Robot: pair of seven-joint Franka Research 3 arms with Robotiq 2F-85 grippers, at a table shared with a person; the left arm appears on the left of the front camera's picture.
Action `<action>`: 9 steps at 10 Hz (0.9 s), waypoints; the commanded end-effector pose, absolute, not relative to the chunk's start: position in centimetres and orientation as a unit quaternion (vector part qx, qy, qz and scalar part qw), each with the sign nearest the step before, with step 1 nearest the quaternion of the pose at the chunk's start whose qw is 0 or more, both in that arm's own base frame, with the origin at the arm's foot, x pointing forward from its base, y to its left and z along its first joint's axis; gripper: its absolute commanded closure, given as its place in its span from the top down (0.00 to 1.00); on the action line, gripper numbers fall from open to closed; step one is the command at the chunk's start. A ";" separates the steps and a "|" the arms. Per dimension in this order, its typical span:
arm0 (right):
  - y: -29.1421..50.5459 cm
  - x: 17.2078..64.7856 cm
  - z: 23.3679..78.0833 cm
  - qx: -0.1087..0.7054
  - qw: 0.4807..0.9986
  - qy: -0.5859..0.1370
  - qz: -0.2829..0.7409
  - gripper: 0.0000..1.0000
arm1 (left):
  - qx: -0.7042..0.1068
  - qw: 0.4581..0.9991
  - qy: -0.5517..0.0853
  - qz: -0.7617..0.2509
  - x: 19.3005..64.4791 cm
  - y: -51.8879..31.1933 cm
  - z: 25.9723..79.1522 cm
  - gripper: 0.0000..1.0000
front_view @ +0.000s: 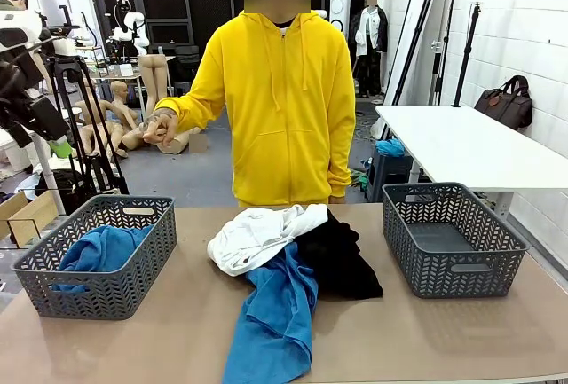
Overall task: Sort the tops and bottoms.
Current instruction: Sort the clothes according to human instructions, then lift clothes from the center of the table with your right hand.
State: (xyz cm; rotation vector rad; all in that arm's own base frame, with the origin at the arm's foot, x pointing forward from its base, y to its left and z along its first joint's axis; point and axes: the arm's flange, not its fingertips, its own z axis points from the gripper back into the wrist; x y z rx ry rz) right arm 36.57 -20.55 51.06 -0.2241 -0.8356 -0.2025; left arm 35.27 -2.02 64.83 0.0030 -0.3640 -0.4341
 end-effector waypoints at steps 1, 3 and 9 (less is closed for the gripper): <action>-20.6 36.5 51.0 -0.110 0.905 -0.400 -0.093 1.00 | 0.010 0.963 -0.178 -0.203 35.0 -1.7 64.7 1.00; -20.6 36.5 51.0 -0.110 0.905 -0.400 -0.093 1.00 | 0.001 0.960 -0.180 -0.214 35.3 -2.0 64.8 1.00; -20.5 36.6 51.1 -0.108 0.903 -0.404 -0.098 1.00 | 0.016 0.958 -0.186 -0.218 35.4 -1.0 65.6 1.00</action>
